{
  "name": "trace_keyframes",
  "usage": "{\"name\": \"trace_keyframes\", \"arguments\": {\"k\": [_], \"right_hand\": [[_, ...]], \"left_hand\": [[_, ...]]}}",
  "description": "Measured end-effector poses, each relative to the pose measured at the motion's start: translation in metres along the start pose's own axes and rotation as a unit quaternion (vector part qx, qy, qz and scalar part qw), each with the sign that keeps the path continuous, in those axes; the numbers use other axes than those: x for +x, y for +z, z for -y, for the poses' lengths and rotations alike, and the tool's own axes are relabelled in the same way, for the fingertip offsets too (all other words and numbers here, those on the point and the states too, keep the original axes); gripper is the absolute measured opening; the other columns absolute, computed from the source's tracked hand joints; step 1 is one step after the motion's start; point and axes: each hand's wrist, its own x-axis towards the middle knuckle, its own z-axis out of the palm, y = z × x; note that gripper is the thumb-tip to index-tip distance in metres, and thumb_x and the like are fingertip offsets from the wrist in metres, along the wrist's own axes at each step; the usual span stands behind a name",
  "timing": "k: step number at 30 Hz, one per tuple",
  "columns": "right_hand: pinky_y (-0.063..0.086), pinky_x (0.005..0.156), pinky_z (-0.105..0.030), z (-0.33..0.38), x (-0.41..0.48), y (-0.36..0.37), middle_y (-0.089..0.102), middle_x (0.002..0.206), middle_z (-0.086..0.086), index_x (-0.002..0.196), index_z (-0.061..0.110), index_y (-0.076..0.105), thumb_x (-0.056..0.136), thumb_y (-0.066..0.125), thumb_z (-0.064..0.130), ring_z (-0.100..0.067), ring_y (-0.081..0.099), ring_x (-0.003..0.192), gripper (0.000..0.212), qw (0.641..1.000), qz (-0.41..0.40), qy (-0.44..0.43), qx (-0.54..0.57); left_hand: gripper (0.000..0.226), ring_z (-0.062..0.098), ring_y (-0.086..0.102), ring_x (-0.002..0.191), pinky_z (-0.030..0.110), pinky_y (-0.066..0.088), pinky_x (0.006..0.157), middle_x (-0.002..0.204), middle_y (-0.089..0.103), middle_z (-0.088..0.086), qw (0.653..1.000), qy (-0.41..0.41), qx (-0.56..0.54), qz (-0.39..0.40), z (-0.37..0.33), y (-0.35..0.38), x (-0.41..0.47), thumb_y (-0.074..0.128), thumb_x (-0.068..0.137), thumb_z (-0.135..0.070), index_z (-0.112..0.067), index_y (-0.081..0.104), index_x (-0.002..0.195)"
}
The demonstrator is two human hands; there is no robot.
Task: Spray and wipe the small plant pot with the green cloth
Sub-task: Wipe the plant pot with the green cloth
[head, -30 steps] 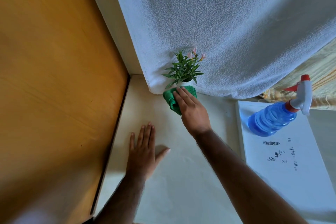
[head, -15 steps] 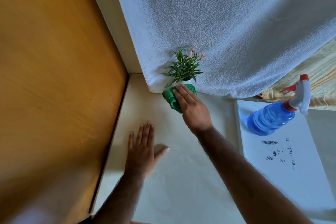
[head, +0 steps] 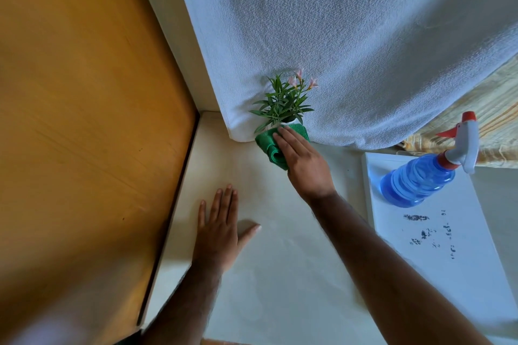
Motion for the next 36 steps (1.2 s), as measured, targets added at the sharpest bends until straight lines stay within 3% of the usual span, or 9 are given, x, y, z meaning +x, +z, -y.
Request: {"name": "trace_keyframes", "arguments": {"k": [3, 9, 17, 25, 28, 32, 34, 36], "right_hand": [[0.033, 0.114, -0.033, -0.005, -0.001, 0.008, 0.062, 0.138, -0.020, 0.131, -0.005, 0.064, 0.087, 0.038, 0.002, -0.035, 0.057, 0.130, 0.051, 1.000, 0.019, -0.009, -0.008], [0.051, 0.103, -0.049, -0.012, -0.026, 0.021, 0.061, 0.139, -0.020, 0.132, -0.004, 0.063, 0.088, 0.036, 0.006, -0.038, 0.057, 0.129, 0.053, 0.996, 0.083, 0.013, 0.010], [0.040, 0.113, -0.042, -0.008, -0.010, 0.011, 0.058, 0.143, -0.021, 0.136, -0.004, 0.060, 0.085, 0.043, -0.001, -0.035, 0.053, 0.134, 0.054, 0.998, -0.013, 0.056, 0.039], [0.037, 0.109, -0.048, -0.008, -0.031, 0.027, 0.062, 0.136, -0.024, 0.131, -0.006, 0.063, 0.080, 0.028, 0.007, -0.041, 0.059, 0.127, 0.063, 0.992, 0.084, 0.084, 0.031], [0.046, 0.106, -0.053, -0.010, -0.044, 0.020, 0.063, 0.135, -0.023, 0.131, -0.006, 0.064, 0.079, 0.027, 0.007, -0.040, 0.060, 0.126, 0.064, 0.992, 0.096, 0.080, 0.028], [0.043, 0.109, -0.044, -0.001, -0.052, -0.011, 0.061, 0.139, -0.020, 0.134, -0.003, 0.062, 0.086, 0.046, 0.000, -0.036, 0.057, 0.130, 0.050, 0.997, 0.041, 0.062, 0.025], [0.043, 0.110, -0.044, 0.002, -0.061, -0.032, 0.060, 0.140, -0.020, 0.135, -0.004, 0.061, 0.080, 0.064, -0.013, -0.036, 0.056, 0.131, 0.056, 0.998, 0.013, 0.057, 0.029], [0.044, 0.110, -0.046, -0.001, -0.076, -0.053, 0.058, 0.143, -0.020, 0.137, -0.003, 0.059, 0.077, 0.068, -0.016, -0.036, 0.054, 0.133, 0.061, 0.998, 0.004, 0.060, 0.030]], "left_hand": [[0.100, 0.028, 0.019, 0.152, 0.058, 0.021, 0.119, 0.167, 0.015, 0.009, 1.000, 0.001, 0.000, 0.000, 0.001, 0.000, 0.000, 0.024, 0.088, -0.082, -0.011, 0.016, 0.158], [0.098, 0.027, 0.019, 0.153, 0.059, 0.018, 0.120, 0.167, 0.018, 0.010, 1.000, 0.003, -0.006, -0.009, 0.001, 0.002, 0.000, 0.022, 0.090, -0.080, -0.009, 0.020, 0.157], [0.099, 0.028, 0.019, 0.152, 0.058, 0.018, 0.120, 0.167, 0.017, 0.009, 1.000, -0.002, 0.001, -0.007, 0.000, 0.001, 0.001, 0.021, 0.088, -0.082, -0.011, 0.018, 0.158], [0.097, 0.027, 0.021, 0.152, 0.059, 0.021, 0.119, 0.166, 0.021, 0.009, 1.000, 0.003, -0.004, -0.030, 0.003, 0.006, 0.001, 0.023, 0.090, -0.079, -0.009, 0.025, 0.156], [0.096, 0.026, 0.021, 0.152, 0.059, 0.021, 0.118, 0.166, 0.023, 0.009, 0.999, 0.002, -0.006, -0.035, 0.001, 0.006, 0.001, 0.028, 0.089, -0.078, -0.008, 0.025, 0.156], [0.097, 0.027, 0.026, 0.150, 0.058, 0.018, 0.119, 0.164, 0.027, 0.010, 1.000, -0.004, -0.007, -0.024, 0.000, 0.002, 0.000, 0.031, 0.087, -0.077, -0.008, 0.028, 0.155], [0.098, 0.027, 0.027, 0.150, 0.058, 0.020, 0.118, 0.164, 0.027, 0.010, 1.000, -0.011, -0.007, -0.006, -0.001, -0.001, 0.000, 0.027, 0.087, -0.078, -0.008, 0.026, 0.156], [0.100, 0.027, 0.026, 0.150, 0.059, 0.021, 0.118, 0.164, 0.027, 0.010, 1.000, -0.018, -0.008, 0.015, 0.001, -0.002, 0.000, 0.020, 0.087, -0.080, -0.008, 0.025, 0.156]]}}
